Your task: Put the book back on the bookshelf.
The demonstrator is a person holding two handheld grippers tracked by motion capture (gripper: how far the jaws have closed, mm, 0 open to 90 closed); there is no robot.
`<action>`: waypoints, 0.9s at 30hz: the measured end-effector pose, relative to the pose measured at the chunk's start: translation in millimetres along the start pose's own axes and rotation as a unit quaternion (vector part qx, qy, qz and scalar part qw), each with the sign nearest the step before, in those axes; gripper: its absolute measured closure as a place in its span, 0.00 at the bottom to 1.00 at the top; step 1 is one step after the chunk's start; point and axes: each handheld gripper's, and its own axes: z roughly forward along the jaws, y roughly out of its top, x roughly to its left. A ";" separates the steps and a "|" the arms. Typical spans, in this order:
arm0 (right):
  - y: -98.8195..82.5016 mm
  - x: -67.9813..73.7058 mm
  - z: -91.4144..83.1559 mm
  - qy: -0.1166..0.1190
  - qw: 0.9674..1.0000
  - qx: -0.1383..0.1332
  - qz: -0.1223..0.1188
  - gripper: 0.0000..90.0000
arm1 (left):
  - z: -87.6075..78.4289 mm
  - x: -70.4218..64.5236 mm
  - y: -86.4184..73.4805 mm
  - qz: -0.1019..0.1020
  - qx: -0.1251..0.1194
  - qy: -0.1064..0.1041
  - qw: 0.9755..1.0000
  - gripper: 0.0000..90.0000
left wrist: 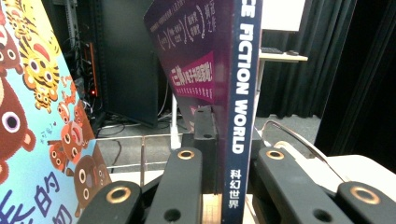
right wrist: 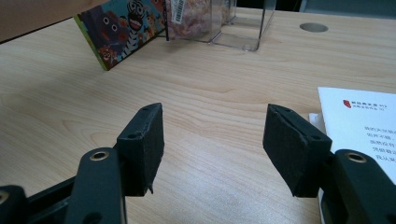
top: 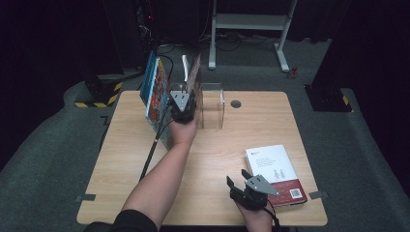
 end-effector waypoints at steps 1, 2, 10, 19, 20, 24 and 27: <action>-0.1 -0.1 -0.1 0.000 1.000 0.000 0.001 0.42 | 0.1 0.3 0.0 -0.002 0.000 0.000 1.000 0.93; -0.1 -0.1 -0.2 0.000 1.000 0.000 0.001 0.42 | 0.1 0.9 0.0 -0.004 0.001 0.000 1.000 0.93; -0.5 0.6 0.3 0.002 1.000 0.002 -0.001 0.42 | -7.2 5.3 -5.0 0.002 0.015 -0.005 1.000 0.93; -0.9 5.0 1.8 0.005 1.000 0.004 -0.005 0.42 | -15.9 9.1 -7.6 0.031 0.033 -0.008 0.999 0.87; -1.0 5.0 1.8 0.005 1.000 0.004 -0.006 0.42 | -16.3 10.0 -7.2 0.032 0.035 -0.008 0.999 0.86; -0.8 4.8 2.2 0.004 1.000 0.005 -0.004 0.42 | -17.4 12.5 -7.0 0.038 0.039 -0.007 0.998 0.83; -1.2 5.4 2.4 0.004 1.000 0.005 -0.004 0.42 | -17.1 14.1 -7.3 0.038 0.046 -0.006 0.998 0.80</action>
